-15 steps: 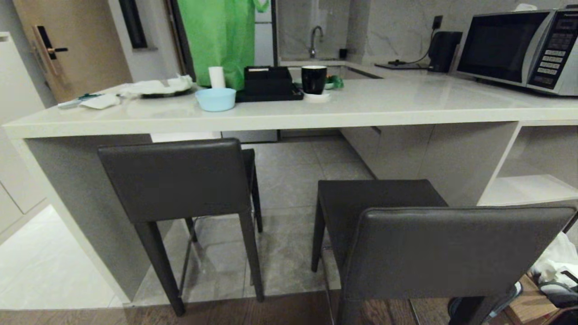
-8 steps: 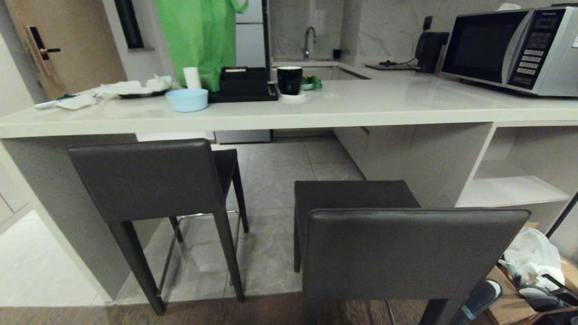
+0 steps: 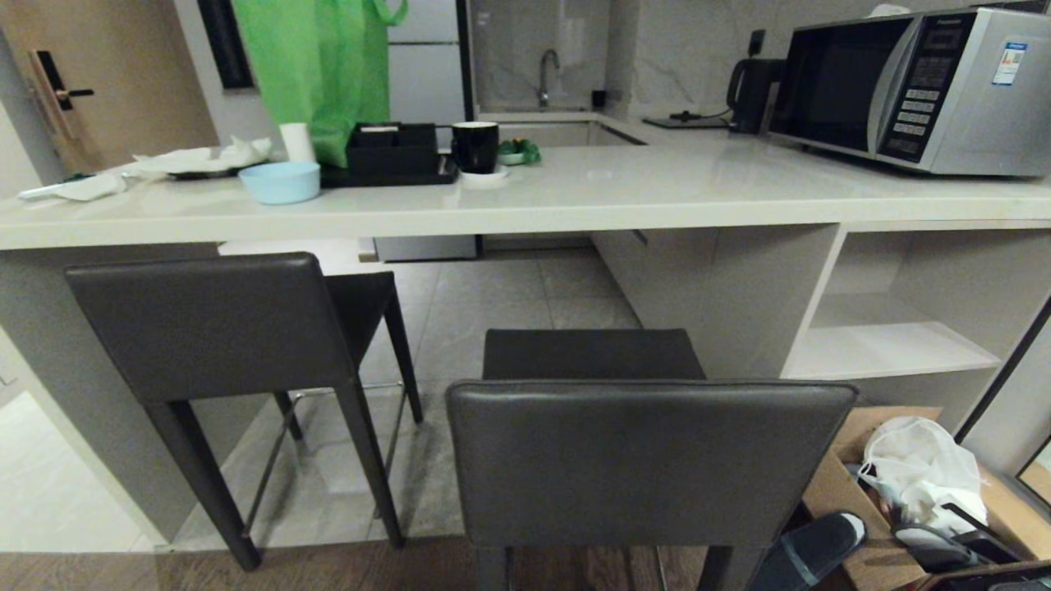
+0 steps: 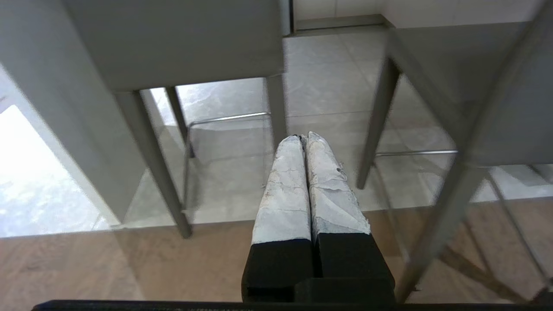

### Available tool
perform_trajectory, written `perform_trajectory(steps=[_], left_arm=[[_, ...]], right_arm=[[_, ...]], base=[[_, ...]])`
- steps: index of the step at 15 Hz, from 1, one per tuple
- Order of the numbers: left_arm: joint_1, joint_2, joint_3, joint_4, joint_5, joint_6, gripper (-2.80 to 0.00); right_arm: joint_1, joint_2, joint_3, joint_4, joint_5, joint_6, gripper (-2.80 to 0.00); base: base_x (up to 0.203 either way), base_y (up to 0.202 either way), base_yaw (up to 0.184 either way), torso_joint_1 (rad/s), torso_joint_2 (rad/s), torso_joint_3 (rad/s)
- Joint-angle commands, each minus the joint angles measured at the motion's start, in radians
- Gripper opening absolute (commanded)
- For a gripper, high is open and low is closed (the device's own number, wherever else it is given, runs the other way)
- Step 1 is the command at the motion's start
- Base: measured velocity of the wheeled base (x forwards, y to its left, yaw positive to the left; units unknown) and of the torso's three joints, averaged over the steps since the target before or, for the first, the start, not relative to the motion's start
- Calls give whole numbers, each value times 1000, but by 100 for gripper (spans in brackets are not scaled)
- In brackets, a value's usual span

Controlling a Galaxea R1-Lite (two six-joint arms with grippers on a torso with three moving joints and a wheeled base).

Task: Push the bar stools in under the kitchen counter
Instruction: Push the gray chair back under the dining table

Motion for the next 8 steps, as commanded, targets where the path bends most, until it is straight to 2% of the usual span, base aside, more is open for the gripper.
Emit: perform_trajectory(steps=[1,6,8], left_arm=[[0,1,0,-1,0,1,-280],[0,1,0,-1,0,-1,-280],[0,1,0,-1,0,-4,-280]], right_arm=[[1,0,0,0,0,0,-280],[1,0,0,0,0,0,-280],[-1,0,0,0,0,0,-280]], base=[[0,-192,-1,2,2,2],[0,-191,-1,2,4,2],[0,-89,1,2,1,0]])
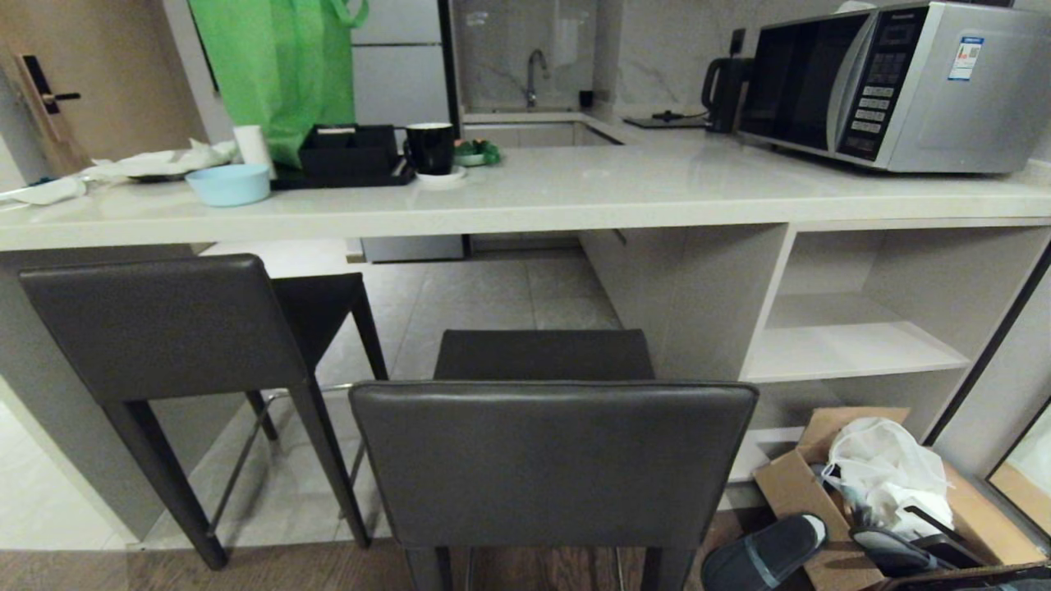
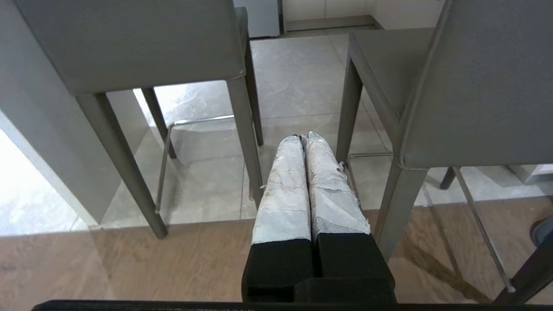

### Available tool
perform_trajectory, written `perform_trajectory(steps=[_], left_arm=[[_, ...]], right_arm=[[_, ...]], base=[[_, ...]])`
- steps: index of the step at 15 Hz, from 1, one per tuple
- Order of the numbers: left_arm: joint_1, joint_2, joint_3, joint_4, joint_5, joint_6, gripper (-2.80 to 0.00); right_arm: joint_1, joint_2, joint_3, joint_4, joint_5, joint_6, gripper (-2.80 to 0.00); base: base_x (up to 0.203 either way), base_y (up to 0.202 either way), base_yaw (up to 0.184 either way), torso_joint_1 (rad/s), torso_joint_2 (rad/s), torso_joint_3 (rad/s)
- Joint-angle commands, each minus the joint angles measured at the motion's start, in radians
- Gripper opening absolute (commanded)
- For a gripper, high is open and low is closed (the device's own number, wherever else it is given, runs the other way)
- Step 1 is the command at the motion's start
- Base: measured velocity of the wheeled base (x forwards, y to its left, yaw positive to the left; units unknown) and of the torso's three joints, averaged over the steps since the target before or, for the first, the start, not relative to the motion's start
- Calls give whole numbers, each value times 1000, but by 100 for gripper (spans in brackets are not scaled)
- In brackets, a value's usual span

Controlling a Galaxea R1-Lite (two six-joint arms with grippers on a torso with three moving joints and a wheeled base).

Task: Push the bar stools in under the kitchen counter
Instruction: Push the gray chair back under the dining table

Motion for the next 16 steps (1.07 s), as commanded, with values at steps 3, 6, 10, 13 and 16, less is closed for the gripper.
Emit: perform_trajectory(steps=[3,6,10,13,16], left_arm=[[0,1,-3,4,-10,13,-280],[0,13,-49,8,-75,90,-280],[-5,315,-227,-36,-267,-25,-280],[-24,646,-220,-254,-382,-34,-280],[-77,985,-178,-560,-427,-37,-280]], right_arm=[[-1,0,0,-5,7,-15,-280],[0,36,-93,-4,123,-98,-280],[2,368,-274,-6,325,-58,-280],[4,608,-320,-43,606,-32,-280],[29,803,-336,-108,740,-17,-280]], base=[[0,0,0,0,0,0],[0,0,0,0,0,0],[0,0,0,0,0,0],[0,0,0,0,0,0],[0,0,0,0,0,0]])
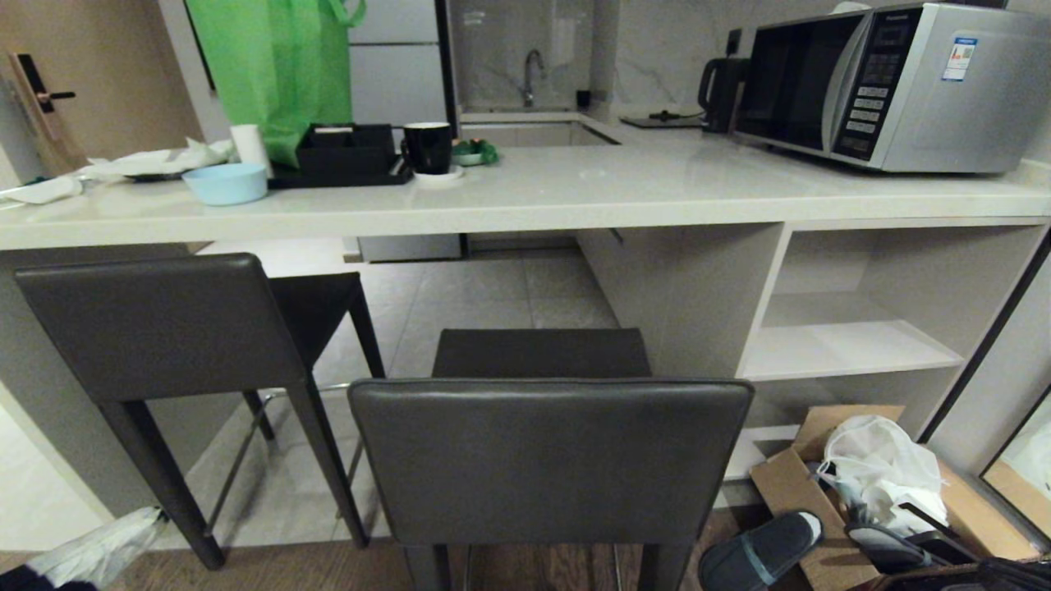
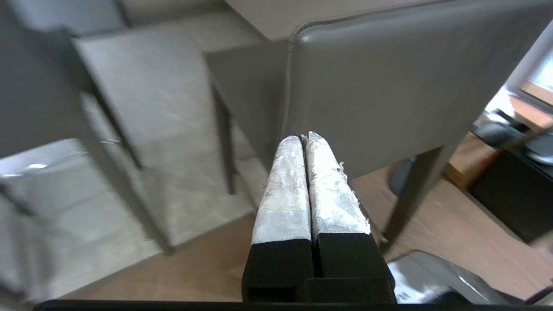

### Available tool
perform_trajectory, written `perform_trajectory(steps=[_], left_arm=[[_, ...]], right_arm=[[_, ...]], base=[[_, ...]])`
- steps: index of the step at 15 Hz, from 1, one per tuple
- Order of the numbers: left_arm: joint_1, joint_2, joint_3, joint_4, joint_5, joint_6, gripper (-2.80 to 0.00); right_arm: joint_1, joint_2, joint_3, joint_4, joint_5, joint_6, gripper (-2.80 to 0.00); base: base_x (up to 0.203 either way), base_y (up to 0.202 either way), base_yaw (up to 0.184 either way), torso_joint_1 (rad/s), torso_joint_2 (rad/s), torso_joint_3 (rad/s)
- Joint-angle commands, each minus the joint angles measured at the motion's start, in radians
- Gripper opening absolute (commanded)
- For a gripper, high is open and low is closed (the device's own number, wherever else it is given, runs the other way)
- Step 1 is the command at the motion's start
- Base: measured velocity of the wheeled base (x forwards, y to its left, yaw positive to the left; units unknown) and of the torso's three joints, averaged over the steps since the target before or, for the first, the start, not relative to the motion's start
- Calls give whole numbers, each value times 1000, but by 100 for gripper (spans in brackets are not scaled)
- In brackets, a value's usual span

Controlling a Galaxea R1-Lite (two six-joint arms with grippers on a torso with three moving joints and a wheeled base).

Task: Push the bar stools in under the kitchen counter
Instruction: Push the gray chair back under the dining table

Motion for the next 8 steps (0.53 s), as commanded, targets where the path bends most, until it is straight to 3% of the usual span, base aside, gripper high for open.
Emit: perform_trajectory(steps=[1,5,8], left_arm=[[-58,366,27,-244,-18,-4,-280],[-191,600,40,-409,-37,-47,-280],[-236,696,42,-464,-36,-44,-280]], right_arm=[[36,235,-11,-69,56,13,-280],[150,448,-12,-156,70,39,-280],[180,604,-12,-220,64,41,-280]], base=[[0,0,0,0,0,0],[0,0,0,0,0,0],[0,0,0,0,0,0]])
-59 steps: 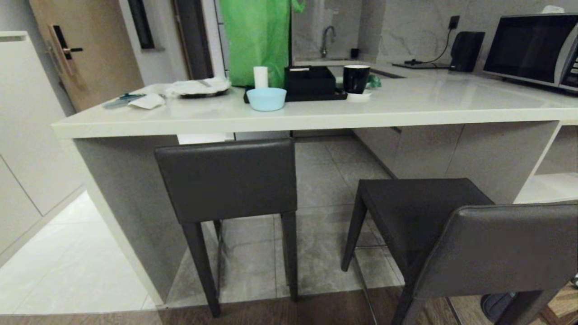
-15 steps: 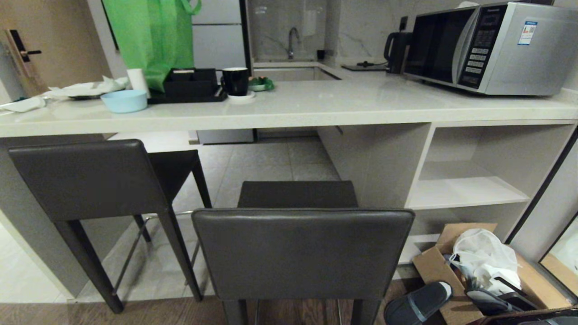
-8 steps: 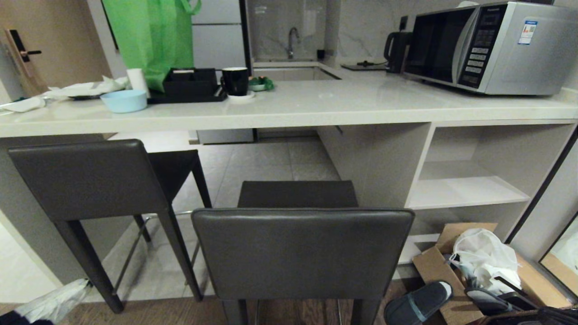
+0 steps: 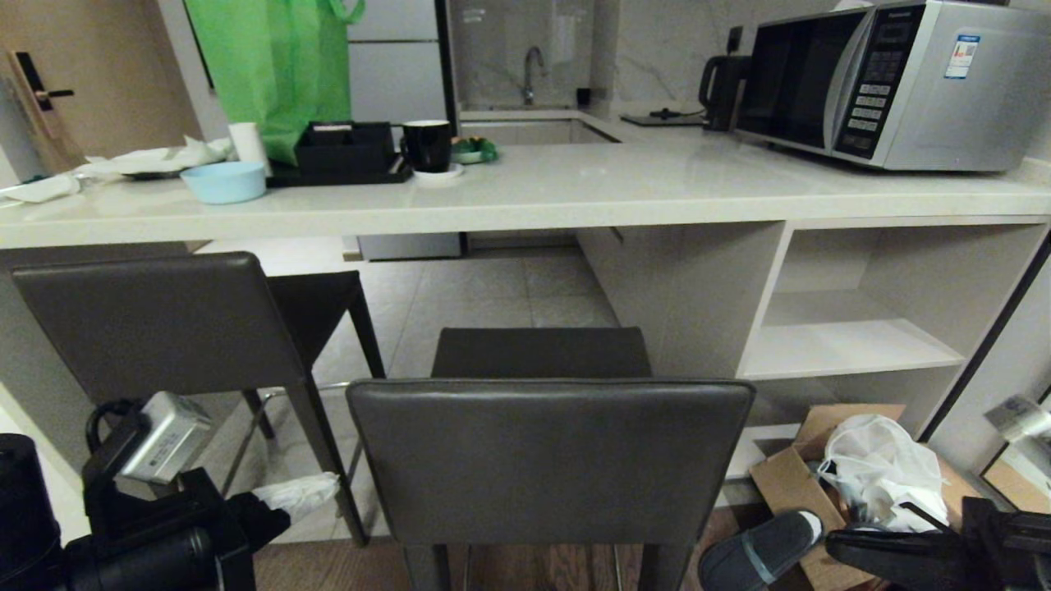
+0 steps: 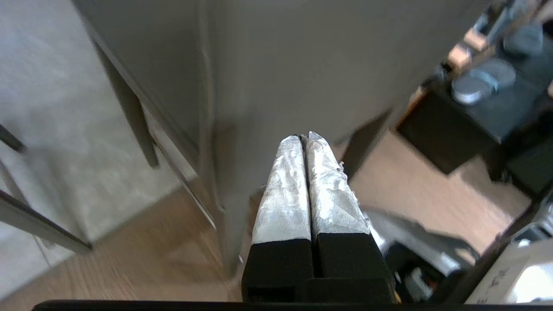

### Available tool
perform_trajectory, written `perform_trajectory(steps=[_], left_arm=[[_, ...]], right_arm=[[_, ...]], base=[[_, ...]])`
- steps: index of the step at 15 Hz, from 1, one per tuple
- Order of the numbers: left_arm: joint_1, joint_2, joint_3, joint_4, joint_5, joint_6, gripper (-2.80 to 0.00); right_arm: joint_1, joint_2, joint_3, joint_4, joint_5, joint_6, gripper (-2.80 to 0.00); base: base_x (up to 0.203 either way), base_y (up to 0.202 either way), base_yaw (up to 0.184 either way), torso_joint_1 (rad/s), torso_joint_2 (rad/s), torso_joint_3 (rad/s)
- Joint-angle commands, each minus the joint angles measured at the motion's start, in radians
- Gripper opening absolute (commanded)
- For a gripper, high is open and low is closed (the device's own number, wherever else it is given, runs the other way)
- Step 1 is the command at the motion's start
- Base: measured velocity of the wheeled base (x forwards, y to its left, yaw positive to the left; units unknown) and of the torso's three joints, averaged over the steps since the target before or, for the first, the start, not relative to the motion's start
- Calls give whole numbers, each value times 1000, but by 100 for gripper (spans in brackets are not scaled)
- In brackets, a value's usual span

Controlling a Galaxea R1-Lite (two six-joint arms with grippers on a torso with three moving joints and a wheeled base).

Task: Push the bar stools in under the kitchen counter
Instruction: Push the gray chair back under the dining table

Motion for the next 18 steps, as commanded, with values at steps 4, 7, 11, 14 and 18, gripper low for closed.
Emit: perform_trajectory(steps=[4,7,11,14,18], left_arm=[[-23,195,0,-58,3,21,-280],[-15,266,-18,-60,9,53,-280],[-19,337,-56,-60,35,53,-280],[-15,371,-92,-60,38,54,-280],[-16,446,-137,-66,119,53,-280]], right_arm=[[142,311,-3,-131,-124,6,-280],[181,426,-37,-260,-175,89,-280],[238,518,-55,-397,-235,190,-280],[291,587,-76,-473,-301,224,-280],[319,626,-78,-535,-371,235,-280]], base=[[0,0,0,0,0,0],[0,0,0,0,0,0],[0,0,0,0,0,0],[0,0,0,0,0,0],[16,0,-1,-2,2,2]])
